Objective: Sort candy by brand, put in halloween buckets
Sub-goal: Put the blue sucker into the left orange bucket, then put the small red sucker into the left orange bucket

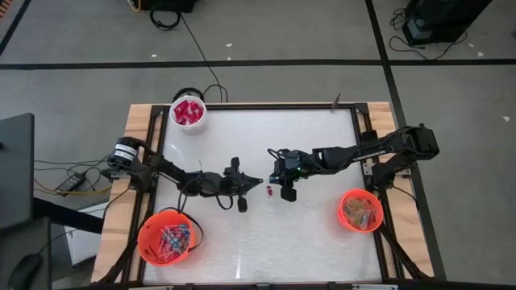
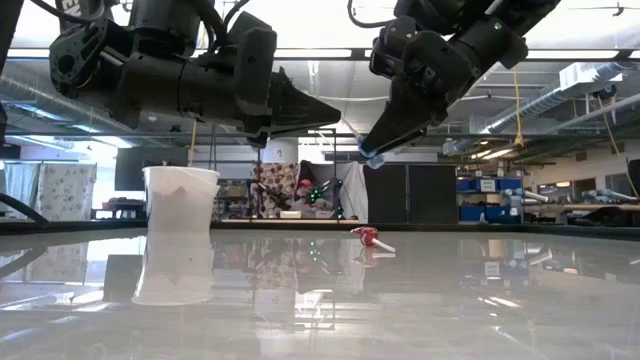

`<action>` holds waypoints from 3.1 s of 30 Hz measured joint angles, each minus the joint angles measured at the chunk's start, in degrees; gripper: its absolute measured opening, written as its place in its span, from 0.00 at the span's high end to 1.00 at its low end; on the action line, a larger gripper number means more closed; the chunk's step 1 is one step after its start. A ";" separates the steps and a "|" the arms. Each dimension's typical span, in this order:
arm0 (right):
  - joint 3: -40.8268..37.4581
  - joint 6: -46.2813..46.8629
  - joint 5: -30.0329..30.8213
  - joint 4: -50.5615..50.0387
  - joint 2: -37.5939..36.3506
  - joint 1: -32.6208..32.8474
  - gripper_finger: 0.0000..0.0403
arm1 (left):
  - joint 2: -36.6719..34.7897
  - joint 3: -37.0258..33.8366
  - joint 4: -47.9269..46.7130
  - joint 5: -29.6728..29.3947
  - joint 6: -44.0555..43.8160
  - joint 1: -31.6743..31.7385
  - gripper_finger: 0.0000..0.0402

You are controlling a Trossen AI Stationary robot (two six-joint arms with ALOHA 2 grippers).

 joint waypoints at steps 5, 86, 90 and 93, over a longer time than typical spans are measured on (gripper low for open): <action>0.02 0.00 0.02 0.01 -0.06 0.00 0.75 | 0.00 0.00 0.67 0.01 -0.01 0.00 0.94; -3.61 12.75 16.06 15.71 17.92 9.84 0.99 | -31.21 38.64 -135.52 8.71 -82.47 -46.17 0.98; -3.65 12.27 15.41 18.78 17.99 9.94 0.99 | -31.19 35.67 -133.47 8.39 -82.86 -46.16 0.87; -3.65 12.02 15.44 21.45 17.97 9.99 0.99 | -31.19 33.67 -133.18 10.21 -84.68 -46.16 0.75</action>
